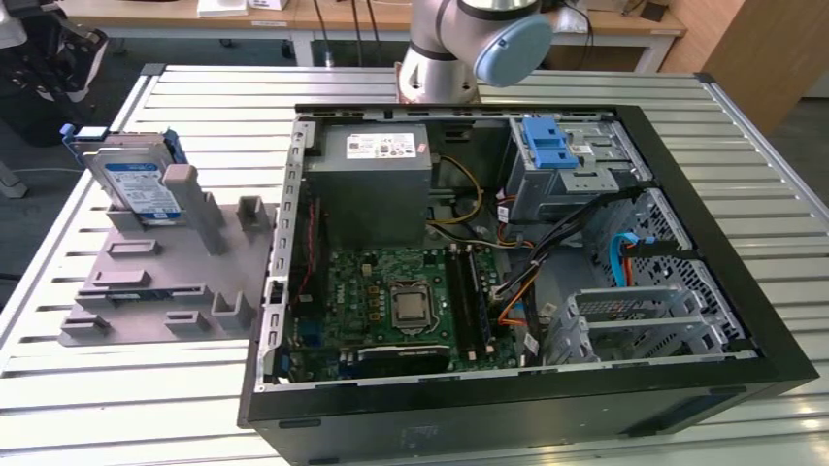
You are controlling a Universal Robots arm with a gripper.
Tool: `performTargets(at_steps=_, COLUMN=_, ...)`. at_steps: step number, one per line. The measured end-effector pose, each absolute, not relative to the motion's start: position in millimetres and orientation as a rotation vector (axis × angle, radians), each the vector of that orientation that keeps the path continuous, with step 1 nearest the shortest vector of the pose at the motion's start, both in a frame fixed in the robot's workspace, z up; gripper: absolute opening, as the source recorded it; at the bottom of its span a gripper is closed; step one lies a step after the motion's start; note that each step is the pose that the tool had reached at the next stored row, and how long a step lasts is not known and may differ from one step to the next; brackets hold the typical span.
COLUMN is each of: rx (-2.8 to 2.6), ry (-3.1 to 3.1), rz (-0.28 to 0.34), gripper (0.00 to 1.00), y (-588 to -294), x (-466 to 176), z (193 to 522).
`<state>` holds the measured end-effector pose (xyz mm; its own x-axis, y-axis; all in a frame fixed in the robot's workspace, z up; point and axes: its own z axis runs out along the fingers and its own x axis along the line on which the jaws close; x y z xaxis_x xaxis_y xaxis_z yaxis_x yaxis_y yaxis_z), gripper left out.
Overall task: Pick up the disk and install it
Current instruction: 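Reach for the disk, then pick up the disk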
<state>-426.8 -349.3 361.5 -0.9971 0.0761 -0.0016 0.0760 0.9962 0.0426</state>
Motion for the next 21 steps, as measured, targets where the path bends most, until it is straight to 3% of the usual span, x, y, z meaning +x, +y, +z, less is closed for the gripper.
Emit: performTargets(at_steps=21, rx=0.055, ry=3.138, rz=0.067, gripper=0.11, y=-349.3, x=-428.0, z=361.5)
